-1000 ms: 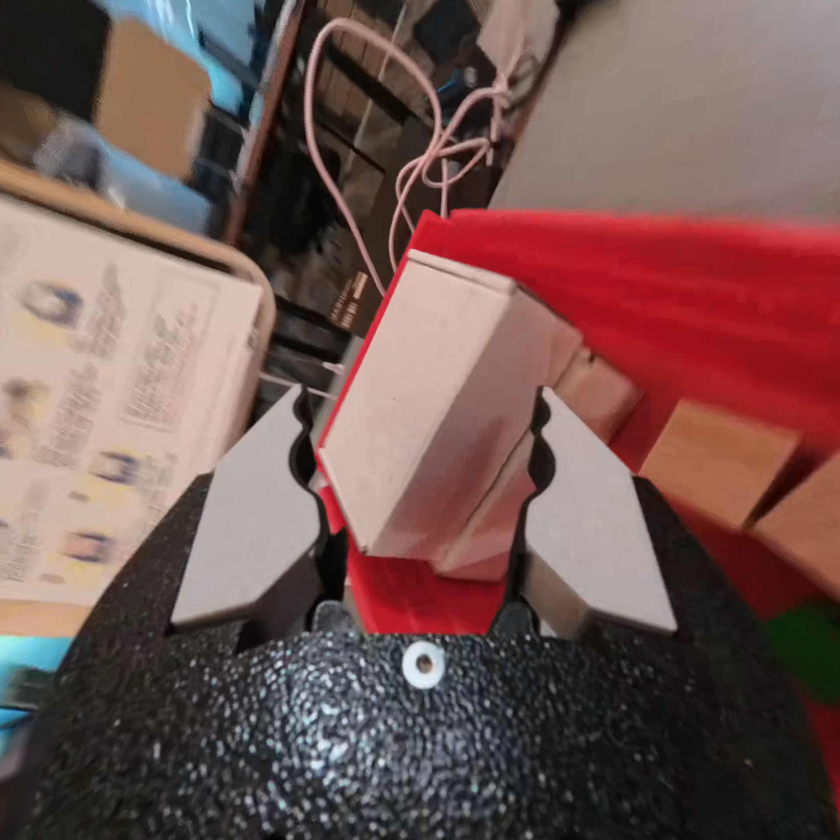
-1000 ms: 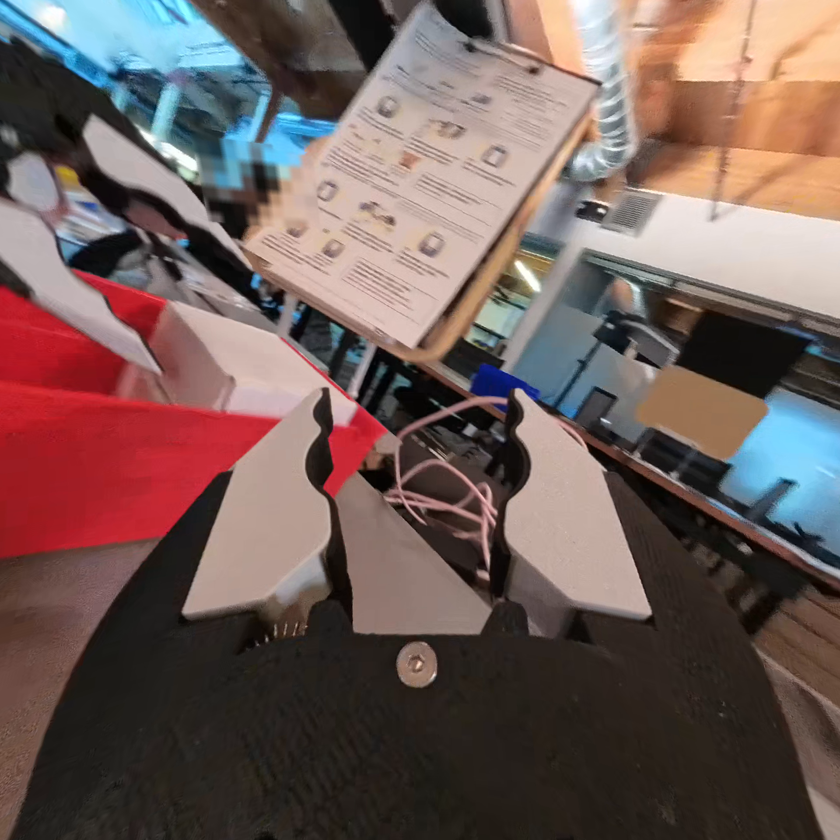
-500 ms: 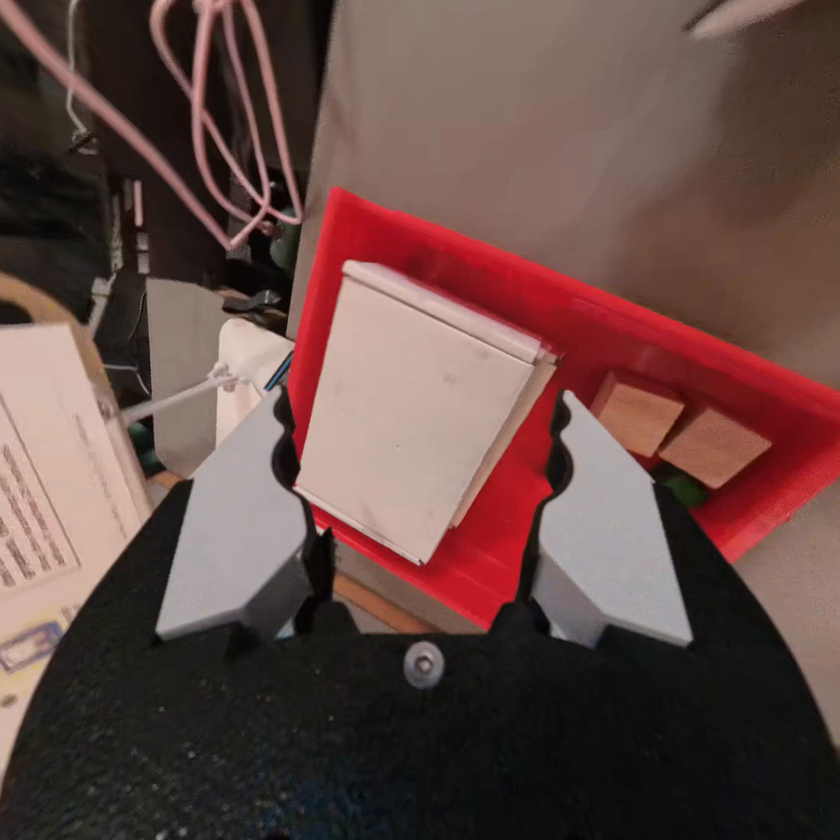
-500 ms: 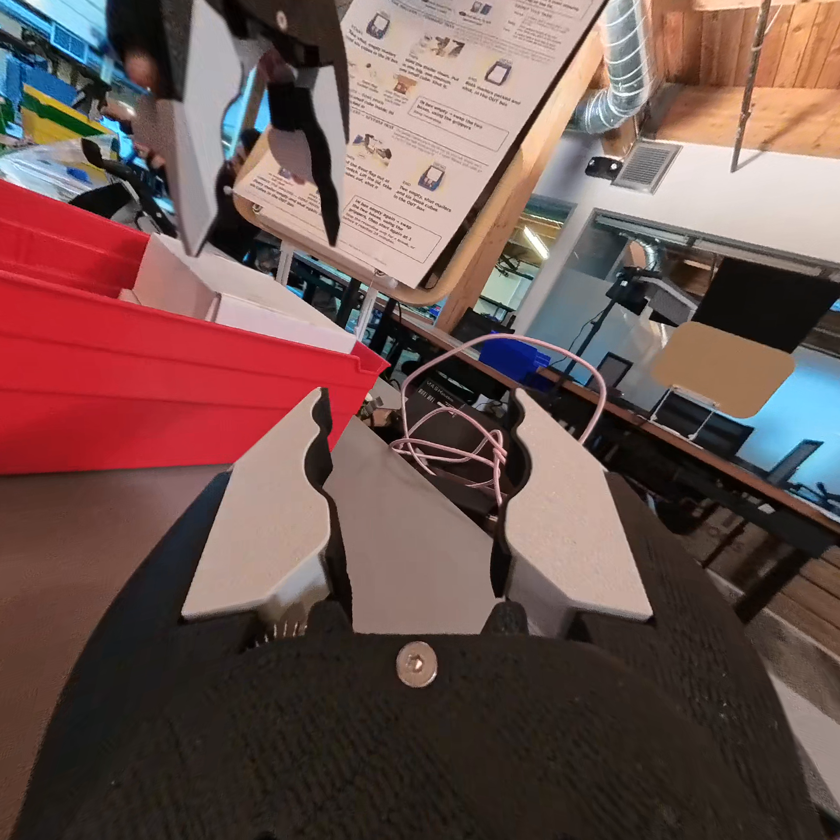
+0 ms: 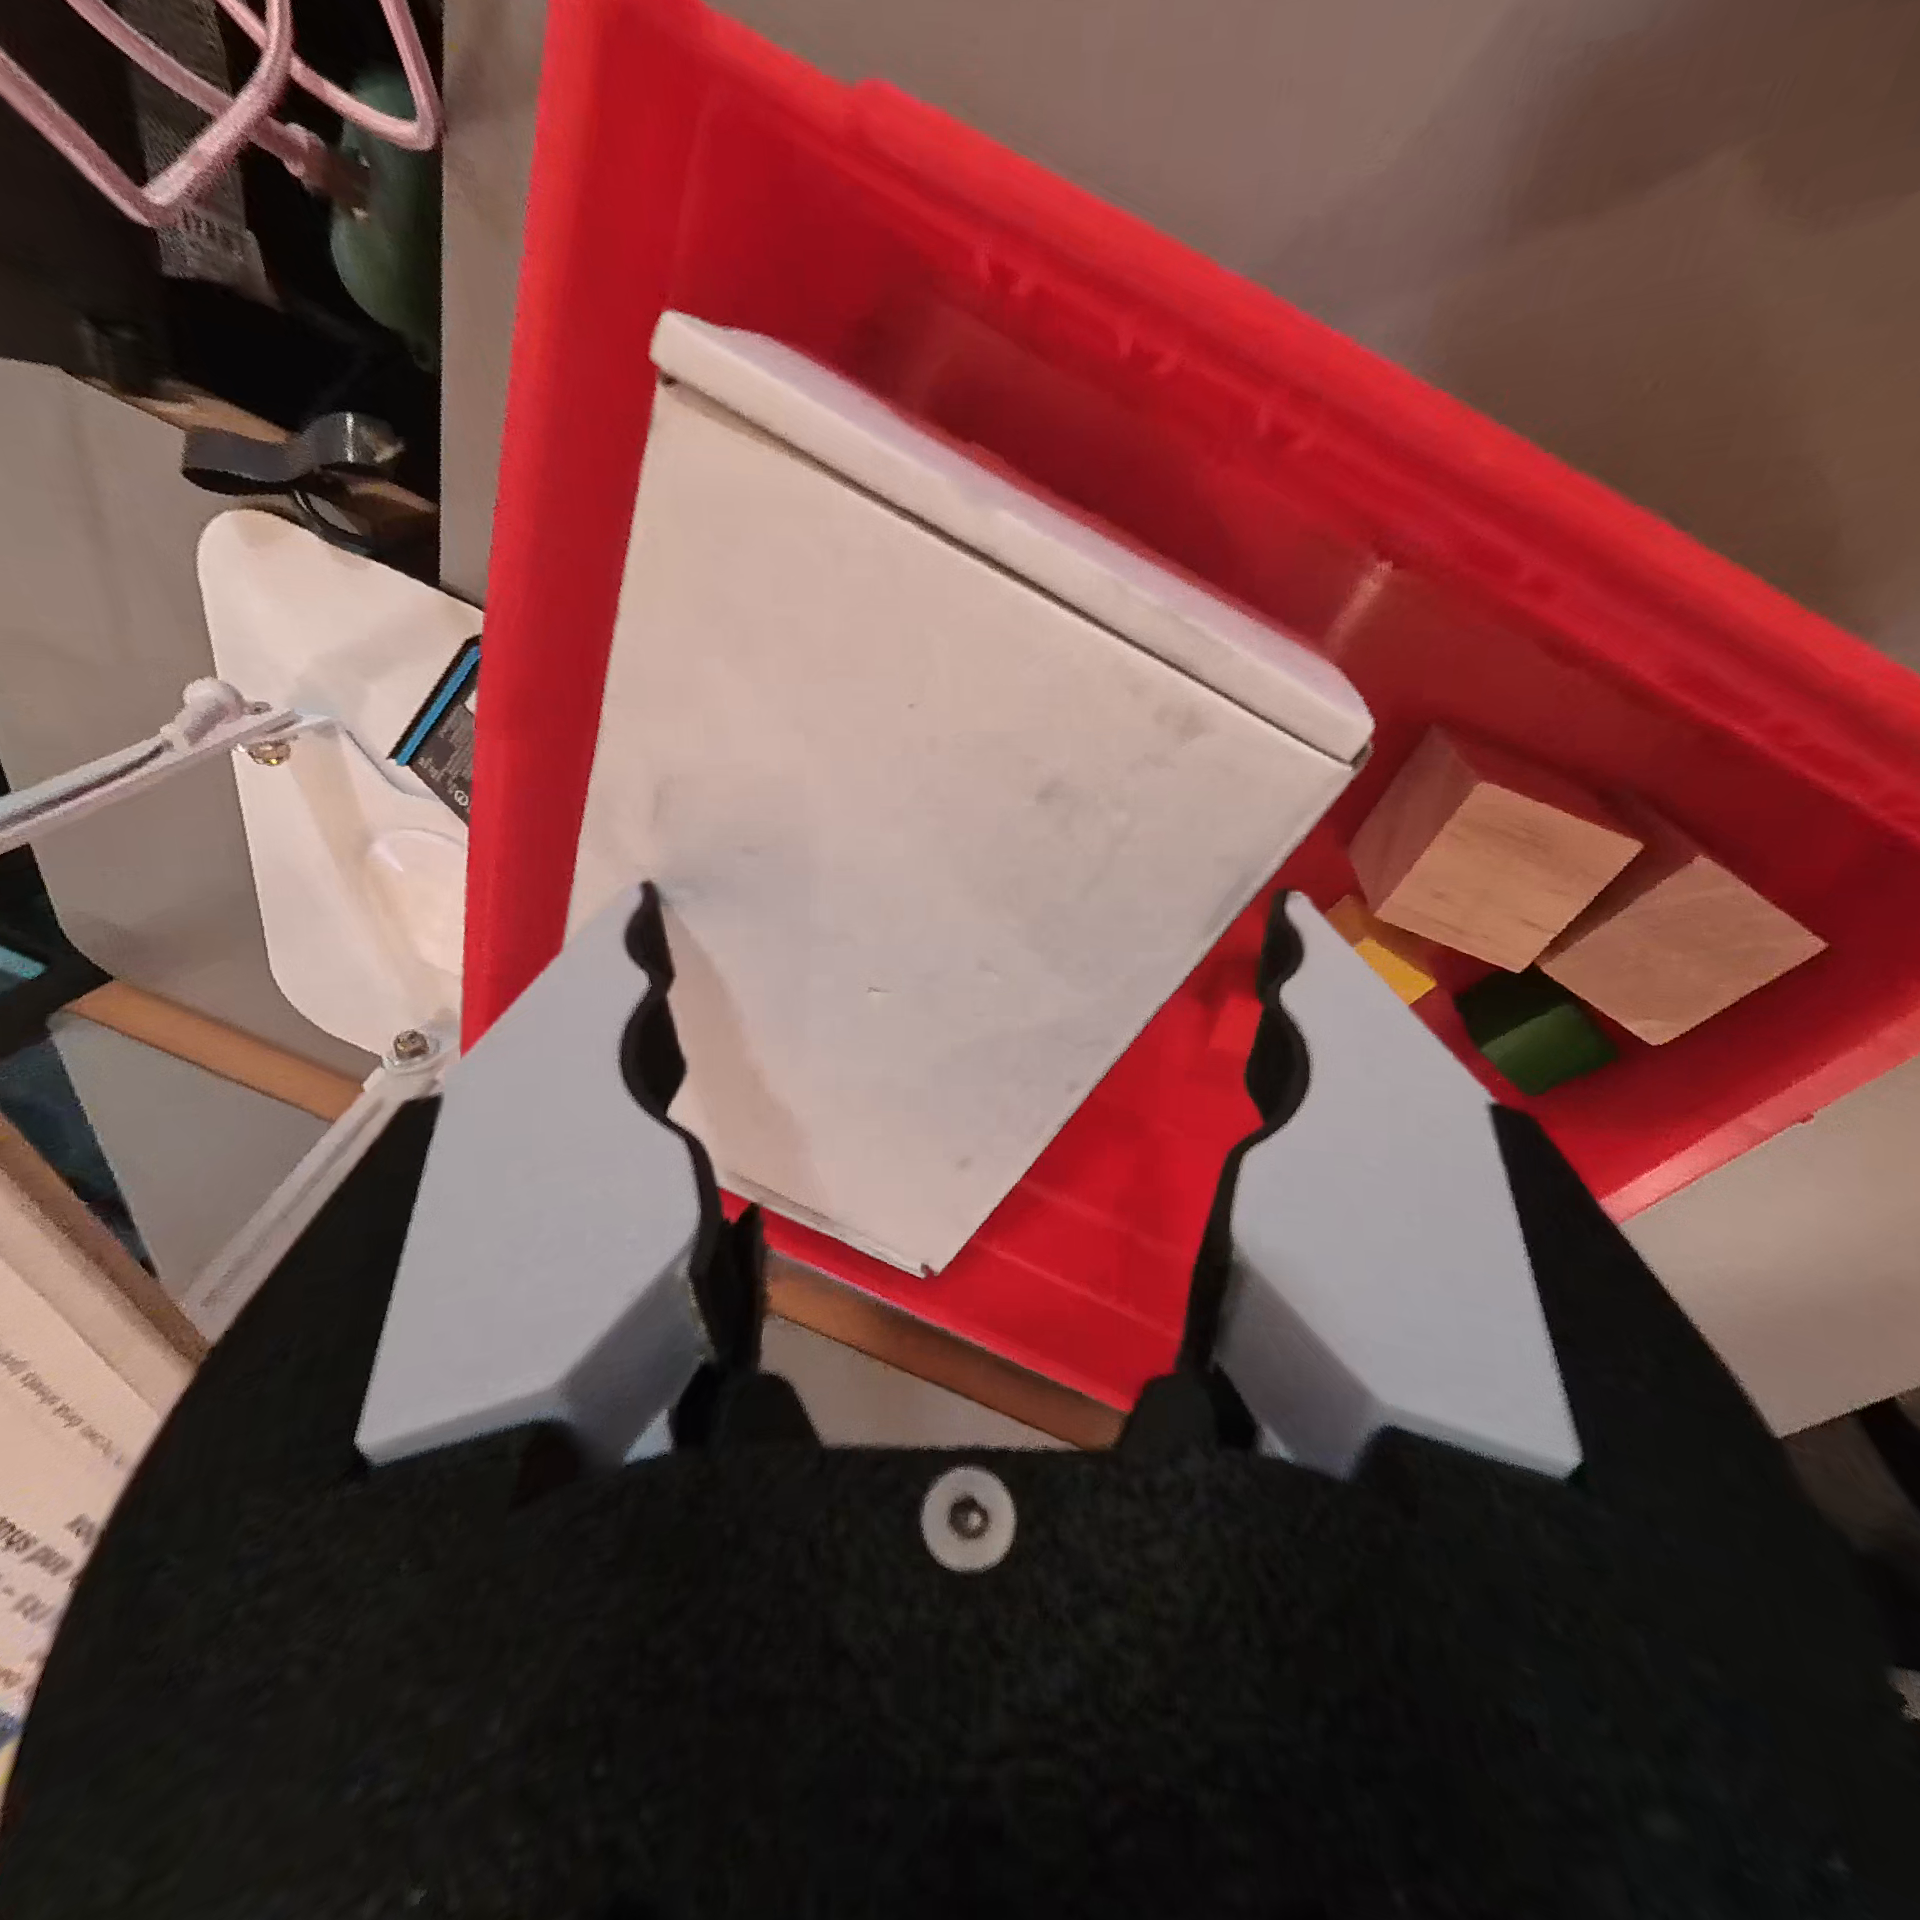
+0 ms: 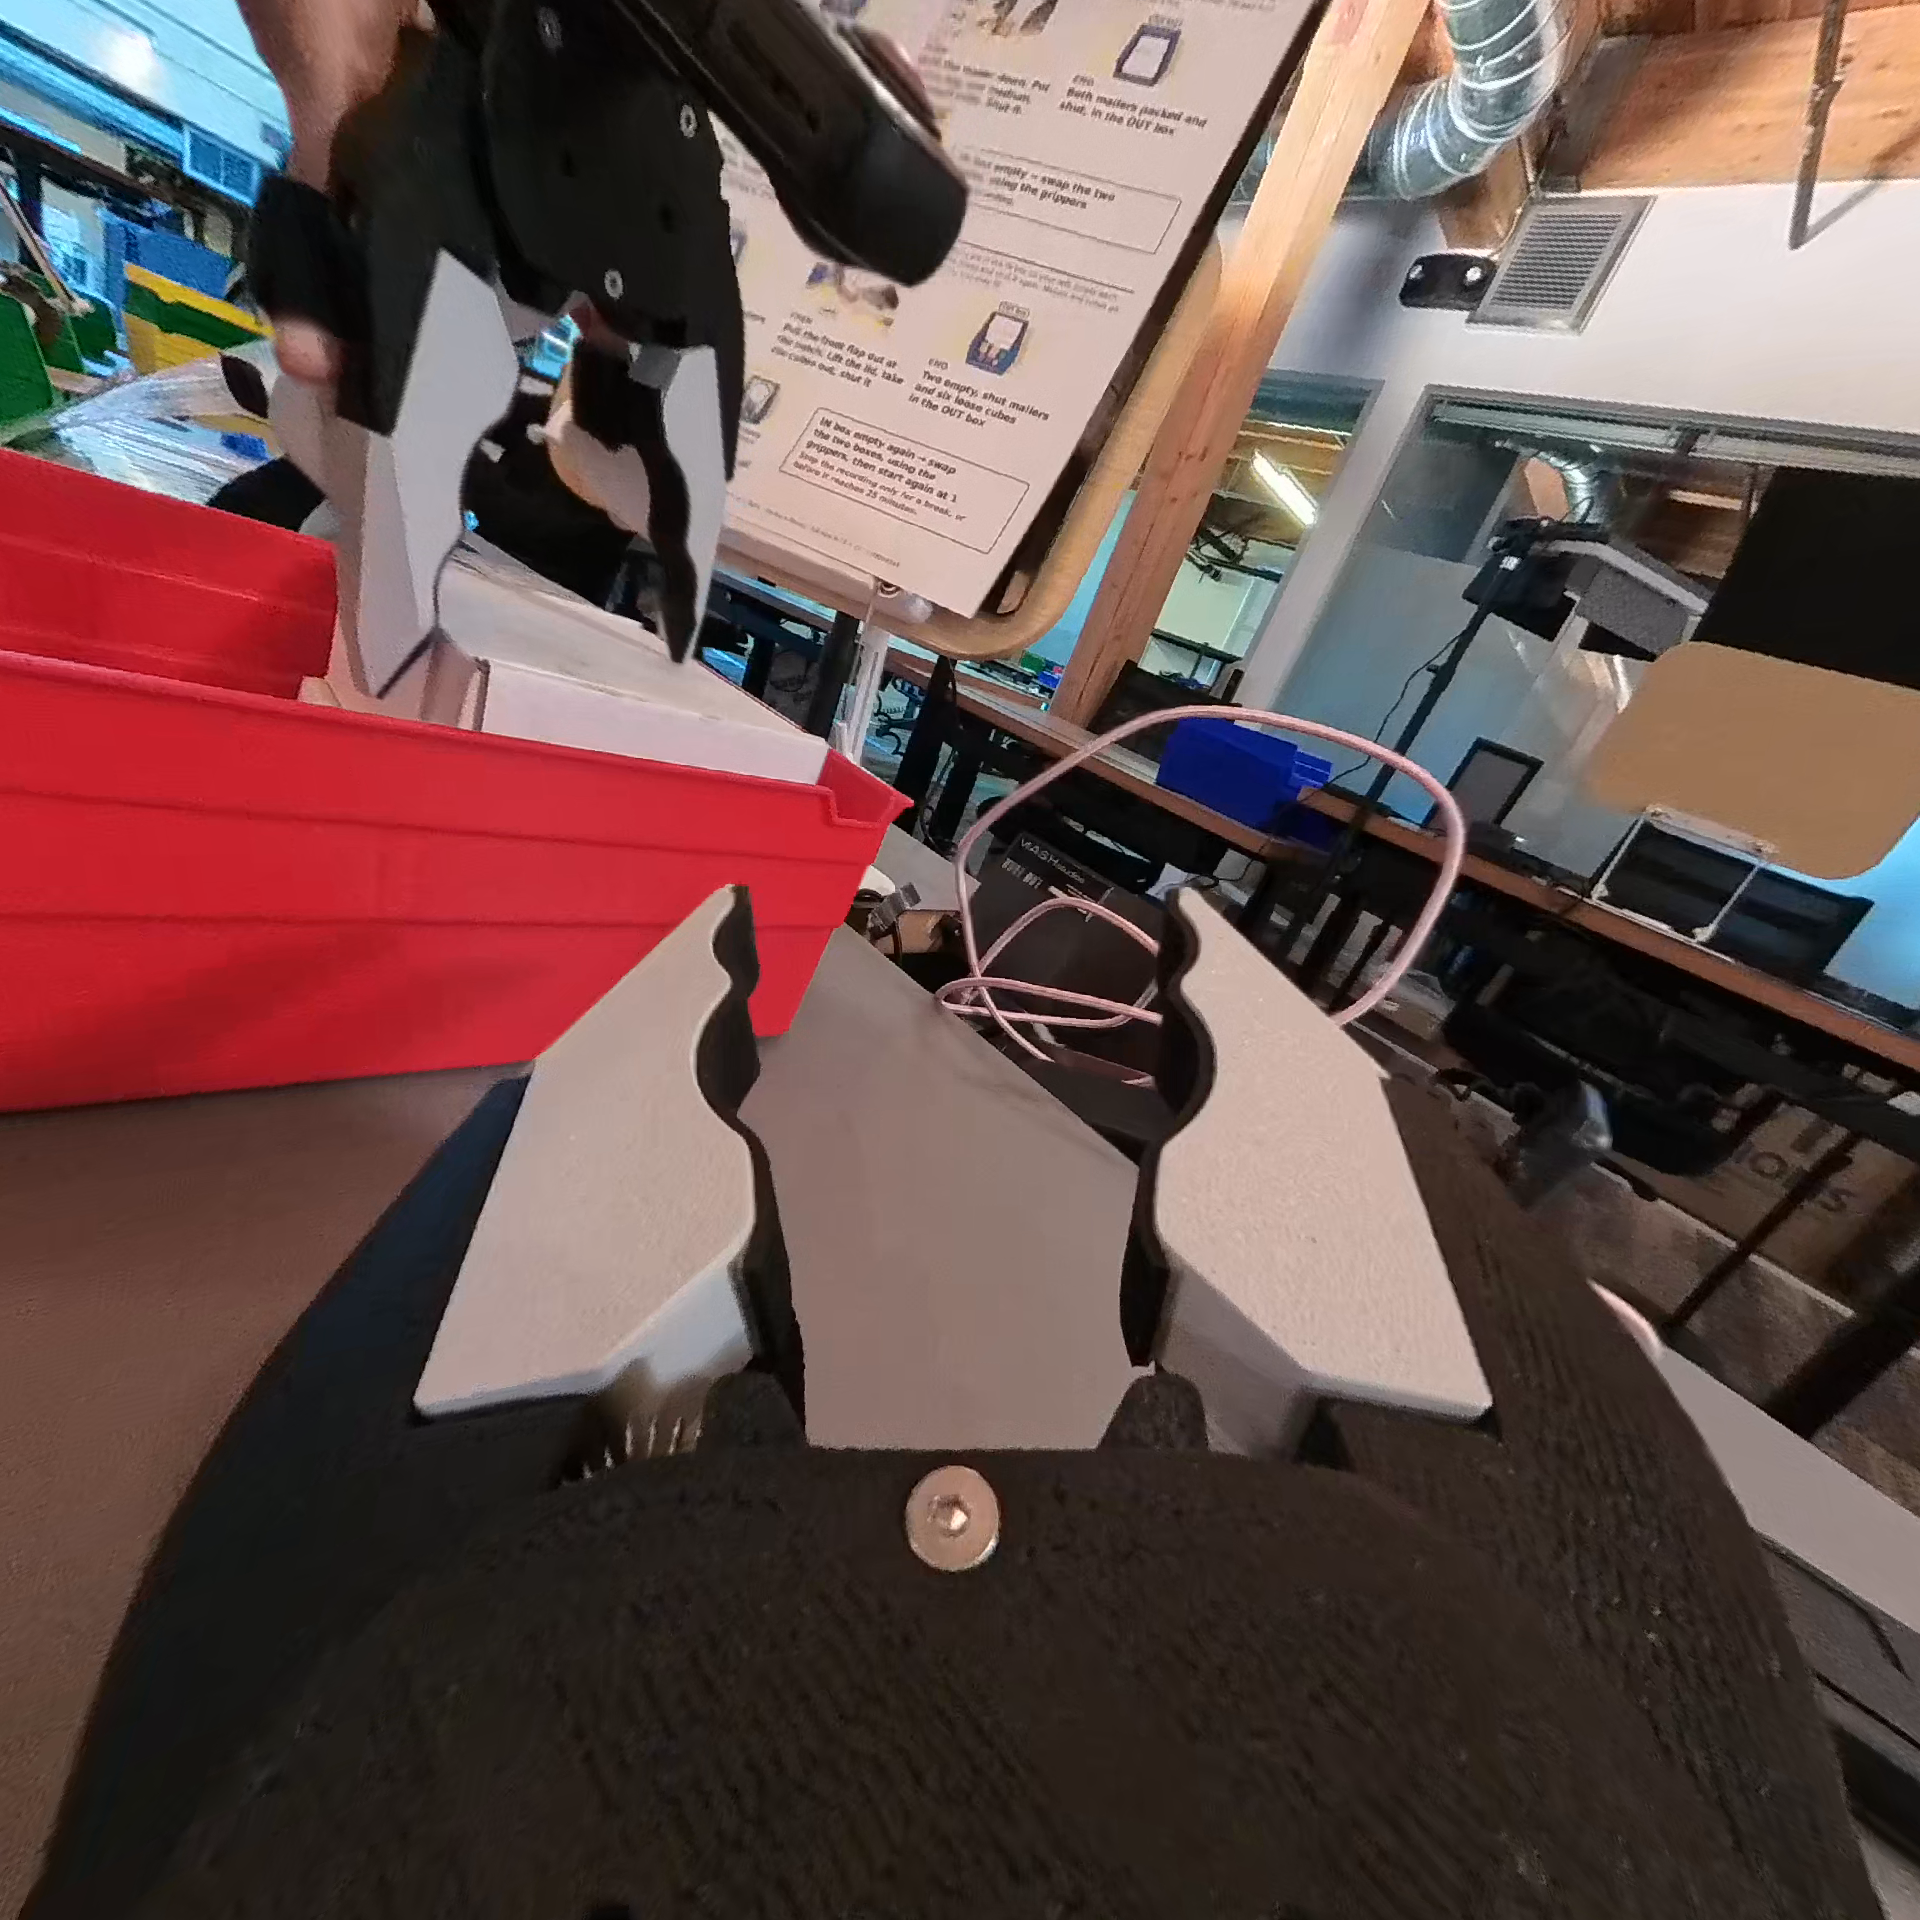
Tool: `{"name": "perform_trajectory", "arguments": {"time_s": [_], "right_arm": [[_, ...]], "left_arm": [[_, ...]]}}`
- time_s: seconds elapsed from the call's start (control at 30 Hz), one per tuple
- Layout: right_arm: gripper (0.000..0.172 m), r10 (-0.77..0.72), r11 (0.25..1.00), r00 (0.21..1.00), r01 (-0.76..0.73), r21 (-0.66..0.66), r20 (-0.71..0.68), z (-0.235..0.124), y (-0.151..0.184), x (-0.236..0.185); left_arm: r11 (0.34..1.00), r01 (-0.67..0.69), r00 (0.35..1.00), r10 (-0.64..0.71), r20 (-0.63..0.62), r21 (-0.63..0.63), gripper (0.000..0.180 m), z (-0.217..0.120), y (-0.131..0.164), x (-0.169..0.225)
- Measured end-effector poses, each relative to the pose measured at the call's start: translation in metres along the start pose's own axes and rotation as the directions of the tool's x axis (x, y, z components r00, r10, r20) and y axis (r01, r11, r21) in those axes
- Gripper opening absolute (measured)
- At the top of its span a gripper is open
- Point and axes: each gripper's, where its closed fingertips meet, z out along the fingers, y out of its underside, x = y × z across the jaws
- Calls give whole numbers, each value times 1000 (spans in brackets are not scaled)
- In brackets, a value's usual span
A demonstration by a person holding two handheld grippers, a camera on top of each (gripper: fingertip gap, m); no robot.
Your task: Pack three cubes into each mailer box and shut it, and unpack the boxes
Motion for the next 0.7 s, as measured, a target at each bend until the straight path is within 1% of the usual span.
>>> {"name": "perform_trajectory", "arguments": {"time_s": [0.03, 0.13, 0.2, 0.23, 0.3, 0.37, 0.5, 0.57, 0.67, 0.7], "right_arm": [[77, -22, 1000, 1000, 22, -5, -6, 0, 0, 0], [76, -75, 997, 997, 75, -11, 5, 1, 0, -6], [76, -98, 995, 995, 98, -13, 13, 2, 0, -9], [76, -102, 995, 995, 103, -14, 15, 2, 0, -10], [76, -97, 995, 995, 97, -14, 16, 2, 1, -10], [76, -81, 997, 997, 81, -11, 13, 1, 0, -8], [77, -69, 998, 998, 69, -11, 11, 1, 1, -7], [77, -76, 997, 997, 77, -14, 17, 1, 1, -8], [77, -86, 996, 996, 86, -19, 27, 2, 2, -11], [77, -87, 996, 996, 88, -22, 30, 3, 3, -12]], "left_arm": [[1000, 0, 1000, 0, 2, -10, 111, 0, 1, 2], [999, 5, 1000, -6, -28, -52, 114, -2, 4, 13], [997, 7, 997, -13, -74, -82, 117, -8, 5, 20], [998, 1, 997, -6, -73, -70, 119, -9, 2, 19], [996, -65, 998, 65, 0, -59, 122, -9, -1, 6], [987, -152, 987, 155, 50, -48, 133, -8, -5, -1], [964, -257, 964, 261, 57, -64, 131, -4, -8, -3], [965, -252, 967, 254, 34, -69, 130, 1, -5, -3], [971, -218, 976, 218, -6, -98, 129, 12, 9, -7], [974, -202, 979, 201, -21, -101, 131, 17, 12, -7]]}}
